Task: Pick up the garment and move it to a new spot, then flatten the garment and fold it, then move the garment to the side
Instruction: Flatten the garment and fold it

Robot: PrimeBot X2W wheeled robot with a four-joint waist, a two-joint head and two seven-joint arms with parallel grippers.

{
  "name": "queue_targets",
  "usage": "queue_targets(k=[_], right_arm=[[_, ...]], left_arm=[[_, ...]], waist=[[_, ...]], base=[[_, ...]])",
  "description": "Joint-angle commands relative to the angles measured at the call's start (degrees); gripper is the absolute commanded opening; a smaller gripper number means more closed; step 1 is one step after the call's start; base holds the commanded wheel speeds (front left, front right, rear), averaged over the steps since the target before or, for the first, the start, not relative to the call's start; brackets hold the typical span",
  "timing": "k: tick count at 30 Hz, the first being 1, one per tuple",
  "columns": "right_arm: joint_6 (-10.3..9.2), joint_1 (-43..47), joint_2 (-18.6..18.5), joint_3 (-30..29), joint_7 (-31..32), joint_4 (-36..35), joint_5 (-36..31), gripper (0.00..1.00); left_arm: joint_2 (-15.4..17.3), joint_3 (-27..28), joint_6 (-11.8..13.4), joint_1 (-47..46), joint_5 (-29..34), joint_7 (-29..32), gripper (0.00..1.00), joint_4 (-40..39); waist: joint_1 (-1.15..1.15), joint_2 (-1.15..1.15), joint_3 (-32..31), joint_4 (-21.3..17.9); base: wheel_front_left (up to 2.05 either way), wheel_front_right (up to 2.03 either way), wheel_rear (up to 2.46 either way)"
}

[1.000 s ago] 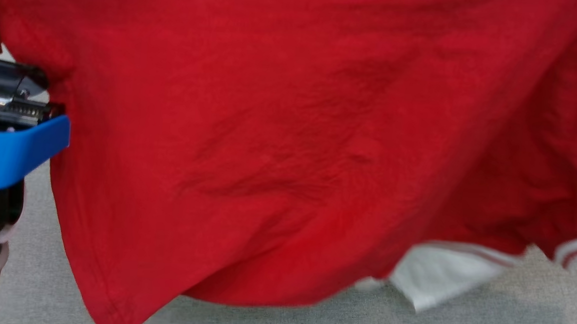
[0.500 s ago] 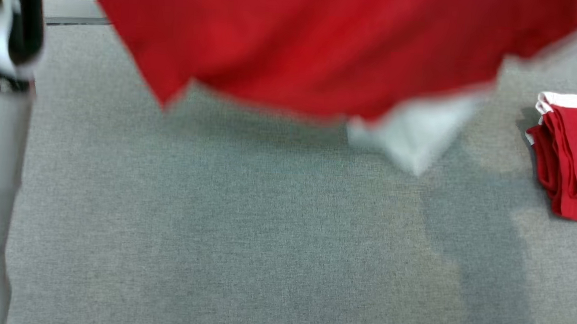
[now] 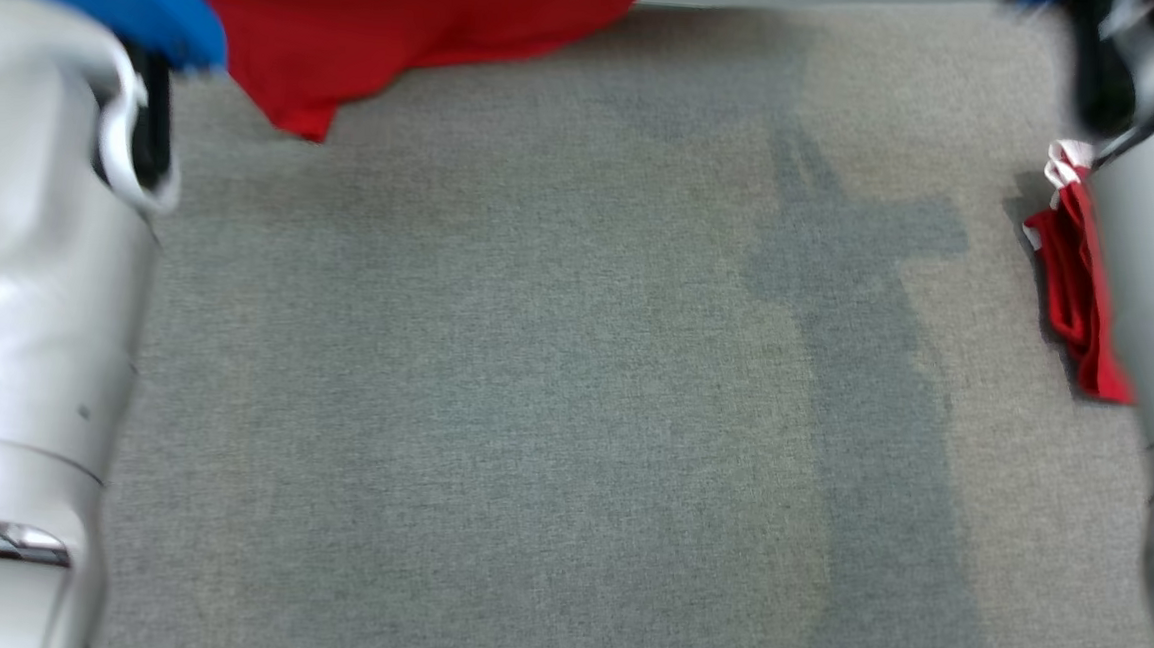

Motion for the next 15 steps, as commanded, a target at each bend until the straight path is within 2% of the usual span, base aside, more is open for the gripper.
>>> queue_targets(k=[1, 5, 8, 12, 15], right_arm=[[0.0, 2.5, 1.4, 1.8, -1.0, 2.8, 1.3, 0.0], [0.0, 8.3, 3.3, 5.6, -2.7, 7.4, 4.4, 0.0], [0.01, 14.4, 3.6, 8.1, -4.0, 7.5, 7.6, 0.0], [0.0, 24.2, 2.5, 10.0, -5.1, 3.5, 12.3, 0.0], [0.0, 32.7, 0.8, 8.4, -5.2, -3.8, 13.9, 0.0]], left_arm=[[-1.1, 0.5, -0.4, 1.9, -0.7, -0.3, 0.0, 3.0], [-3.0, 2.3, -1.6, 5.9, -2.3, -0.4, 0.0, 7.0], [-4.0, 4.6, -2.8, 10.5, -2.7, -0.4, 0.0, 5.4], [-5.2, 8.3, -3.3, 19.1, -1.5, -0.4, 0.0, -0.9], [-6.0, 11.4, -3.4, 27.1, 0.1, -0.4, 0.0, -6.5]], waist=[[0.0, -0.01, 0.3, -0.4], [0.0, -0.01, 1.2, -0.5], [0.0, -0.01, 1.1, 0.1], [0.0, -0.01, 0.2, 0.2], [0.0, -0.01, -1.4, 0.3]], base=[[0.0, 0.0, 0.0], [0.0, 0.0, 0.0], [0.0, 0.0, 0.0], [0.0, 0.0, 0.0], [0.0, 0.0, 0.0]])
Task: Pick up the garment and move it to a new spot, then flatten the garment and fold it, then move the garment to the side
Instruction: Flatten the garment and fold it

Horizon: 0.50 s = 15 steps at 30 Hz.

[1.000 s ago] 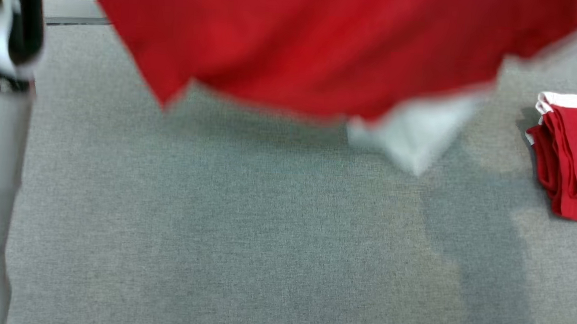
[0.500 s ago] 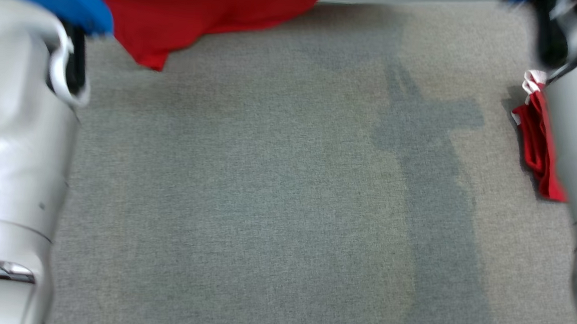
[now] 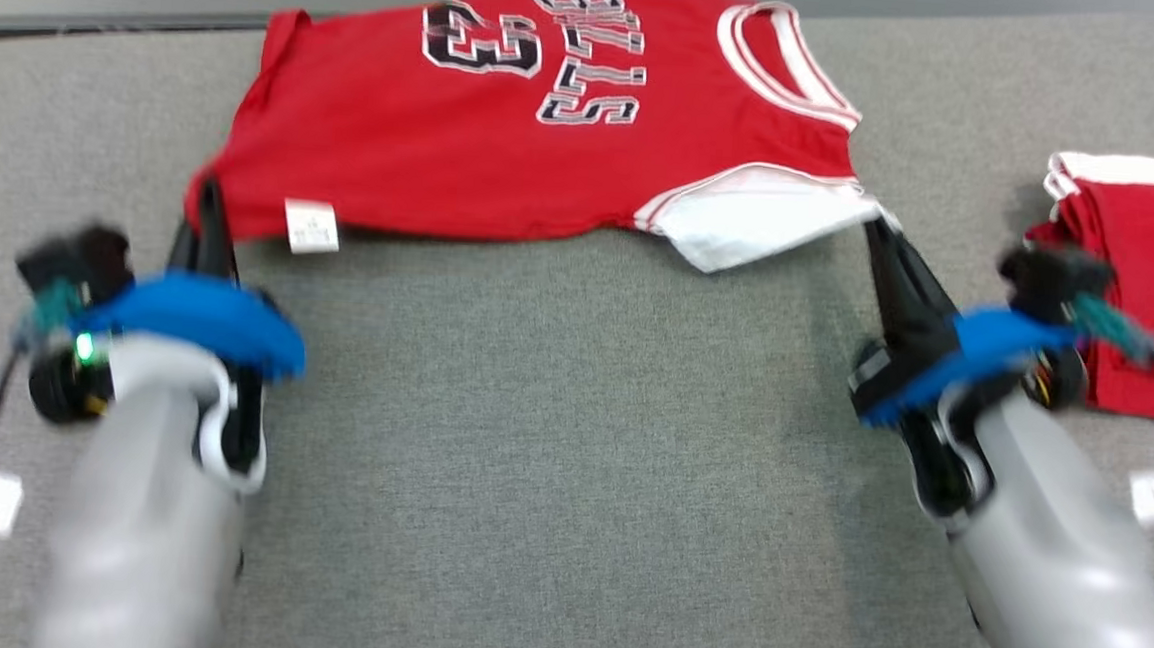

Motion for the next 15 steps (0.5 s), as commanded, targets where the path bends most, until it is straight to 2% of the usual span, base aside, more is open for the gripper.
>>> queue_targets(k=[1, 4, 5, 10, 15], right_arm=[[0.0, 6.1, -1.3, -1.5, -0.3, -5.0, 0.1, 0.0], [0.0, 16.0, -2.1, -4.9, -0.3, -13.5, -1.5, 0.0], [0.0, 16.0, -2.1, -4.9, -0.3, -13.5, -1.5, 0.0], [0.0, 31.6, -1.7, -10.8, -0.3, -25.6, -5.4, 0.0], [-0.01, 43.9, -0.3, -15.3, 1.7, -37.5, -9.4, 0.0]], left_arm=[[-0.3, 1.5, -0.3, 4.7, 1.5, -0.2, 0.0, -3.7], [-0.7, 3.1, -0.6, 12.1, 4.2, -0.2, 0.0, -9.4], [-0.7, 3.1, -0.6, 12.1, 4.2, -0.2, 0.0, -9.4], [-0.3, 4.0, -0.1, 22.8, 7.5, -0.2, 0.0, -18.2], [0.2, 4.2, 2.2, 32.6, 8.3, 1.9, 0.0, -28.8]], waist=[[0.0, -0.01, -1.2, -0.1], [0.0, -0.01, -2.9, 0.0], [0.0, -0.01, -2.9, 0.0], [0.0, -0.01, -5.8, 0.0], [0.0, -0.01, -7.9, -0.5]], base=[[0.0, 0.0, 0.0], [0.0, 0.0, 0.0], [0.0, 0.0, 0.0], [0.0, 0.0, 0.0], [0.0, 0.0, 0.0]])
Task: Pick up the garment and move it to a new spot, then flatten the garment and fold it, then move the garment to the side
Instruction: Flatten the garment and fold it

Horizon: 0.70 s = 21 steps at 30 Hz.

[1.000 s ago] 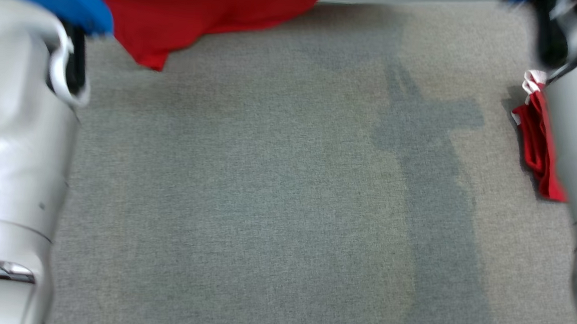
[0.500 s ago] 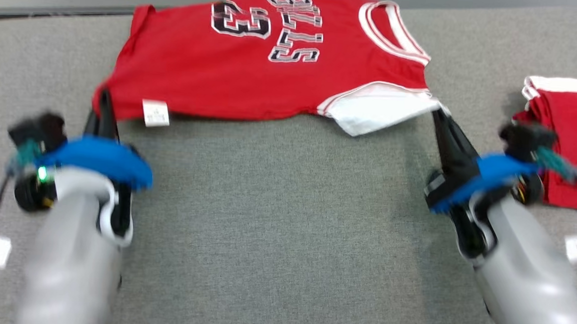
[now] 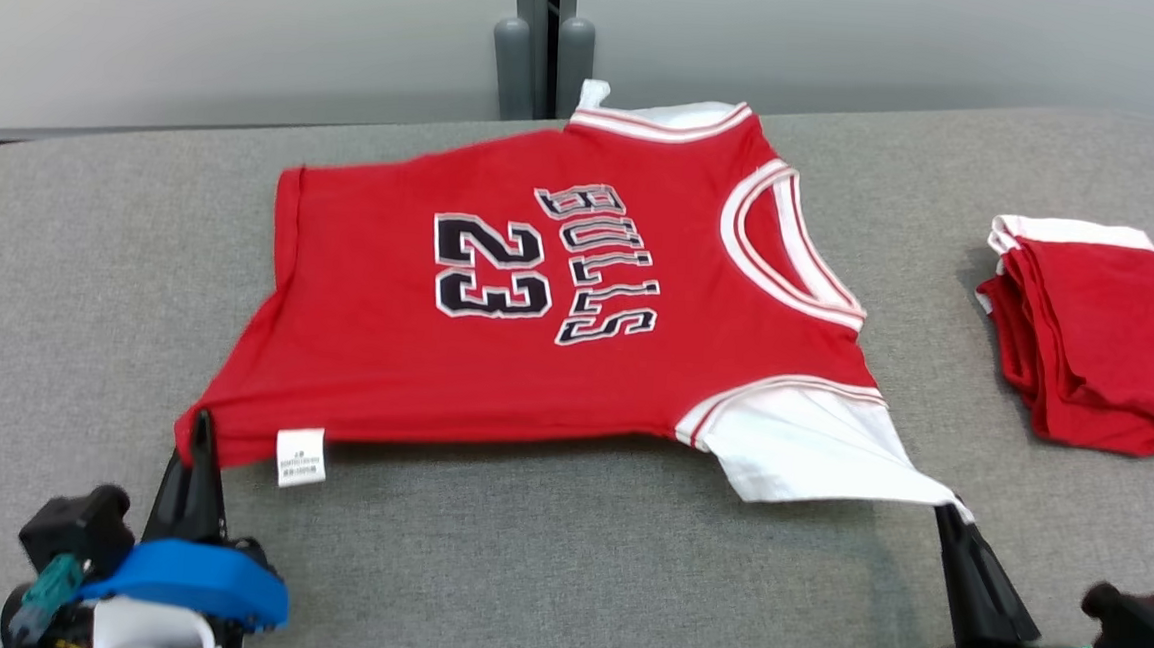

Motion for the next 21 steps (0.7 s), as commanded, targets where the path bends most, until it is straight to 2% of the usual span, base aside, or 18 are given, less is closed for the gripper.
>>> queue_targets(k=[1, 7, 11, 15, 21], right_arm=[[-0.01, 2.5, 0.5, -1.5, 1.1, -2.6, -0.9, 0.0], [0.0, 12.8, 4.0, -7.4, 10.1, -17.9, -5.5, 0.0], [0.0, 15.2, 5.1, -9.3, 14.9, -23.6, -7.2, 0.0], [0.0, 12.6, 4.8, -9.8, 18.1, -24.8, -8.0, 0.0], [0.0, 4.1, 1.2, -8.8, 20.4, -20.5, -7.2, 0.0]], left_arm=[[0.4, 0.4, 0.8, 1.9, 0.0, 1.3, 0.0, -2.6], [0.5, -0.1, 4.9, 12.9, 0.2, 10.4, 0.0, -19.6], [1.0, -0.8, 5.9, 15.9, -0.4, 16.3, 0.0, -26.7], [1.8, -1.3, 5.6, 15.5, -2.1, 21.8, 0.0, -28.1], [3.1, -1.6, 4.7, 10.7, -4.9, 28.5, 0.0, -25.7]], waist=[[0.02, 0.01, -0.6, -0.5], [0.02, 0.01, -1.2, -0.6], [0.02, 0.01, -0.6, -0.4], [0.02, 0.01, 0.6, -0.2], [0.02, 0.01, 4.4, 0.6]], base=[[0.0, 0.0, 0.0], [0.0, 0.0, 0.0], [0.0, 0.0, 0.0], [0.0, 0.0, 0.0], [0.0, 0.0, 0.0]])
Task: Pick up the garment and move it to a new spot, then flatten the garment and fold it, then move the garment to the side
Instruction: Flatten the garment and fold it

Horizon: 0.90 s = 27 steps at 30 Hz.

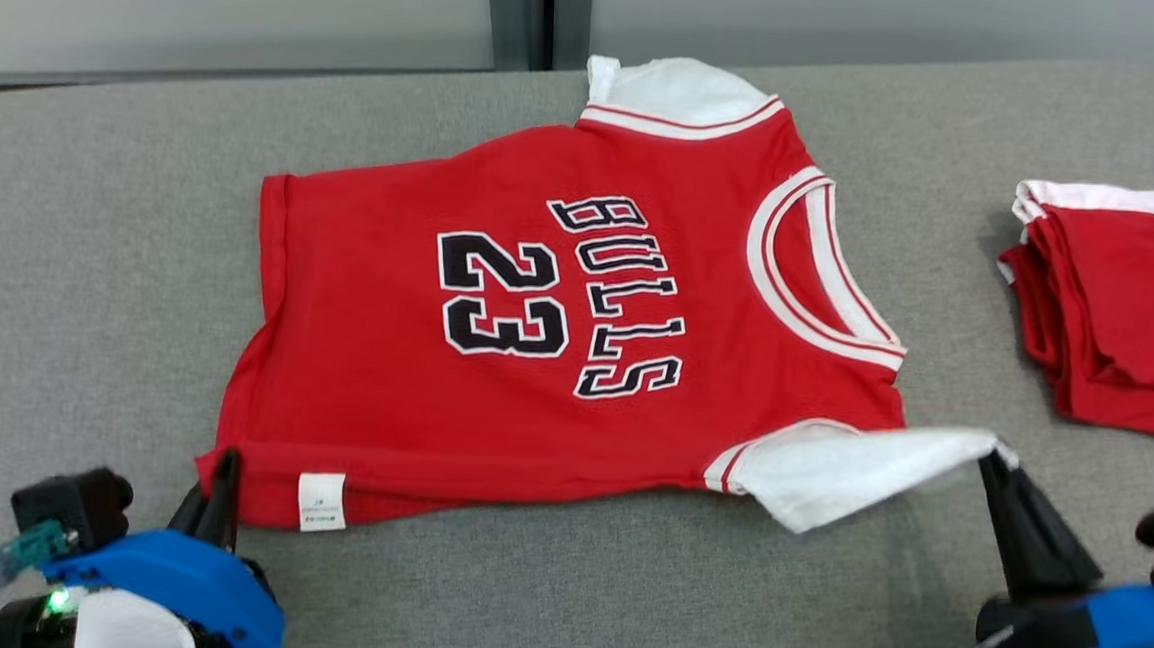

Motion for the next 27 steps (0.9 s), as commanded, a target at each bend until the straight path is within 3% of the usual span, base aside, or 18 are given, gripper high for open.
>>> queue_targets(k=[1, 10, 19, 20, 21, 22, 27], right_arm=[[0.0, -3.2, -1.2, 0.5, 0.3, 1.0, 0.5, 0.0], [0.0, -23.6, -8.7, 6.4, 1.6, 14.0, 4.0, 0.0], [0.0, -37.9, -10.6, 12.9, -4.0, 30.1, 6.9, 0.0], [0.0, -38.9, -10.8, 13.5, -5.7, 31.7, 6.9, 0.46], [0.0, -39.7, -10.7, 14.1, -7.2, 33.0, 7.1, 0.93], [0.0, -40.4, -10.7, 14.6, -8.9, 34.4, 7.2, 1.0], [0.0, -41.2, -11.4, 16.2, -18.5, 38.4, 5.3, 1.0]], left_arm=[[0.4, 0.0, -0.5, -2.1, -0.9, 1.4, 0.0, 0.9], [3.0, -0.2, -2.5, -12.9, -2.4, 5.2, 0.0, 4.2], [2.6, -2.7, -5.2, -20.3, -2.7, 4.0, 0.0, 10.1], [2.3, -2.9, -5.5, -20.6, -2.8, 3.6, 0.34, 11.1], [2.2, -3.1, -5.6, -21.0, -2.6, 3.1, 0.94, 11.8], [2.0, -3.3, -5.8, -21.1, -2.5, 2.4, 1.0, 12.4], [0.9, -2.9, -5.0, -19.5, 0.0, -7.0, 1.0, 12.8]], waist=[[0.0, 0.01, 1.7, 1.0], [0.0, 0.01, 7.6, 2.2], [0.0, 0.01, 10.4, 3.1], [0.0, 0.01, 10.6, 3.2], [0.0, 0.01, 10.7, 3.2], [0.0, 0.01, 10.7, 3.2], [0.0, 0.01, 9.7, 3.3]], base=[[0.0, 0.0, 0.0], [0.0, 0.0, 0.0], [0.0, 0.0, 0.0], [0.0, 0.0, 0.0], [0.0, 0.0, 0.0], [0.0, 0.0, 0.0], [0.0, 0.0, 0.0]])
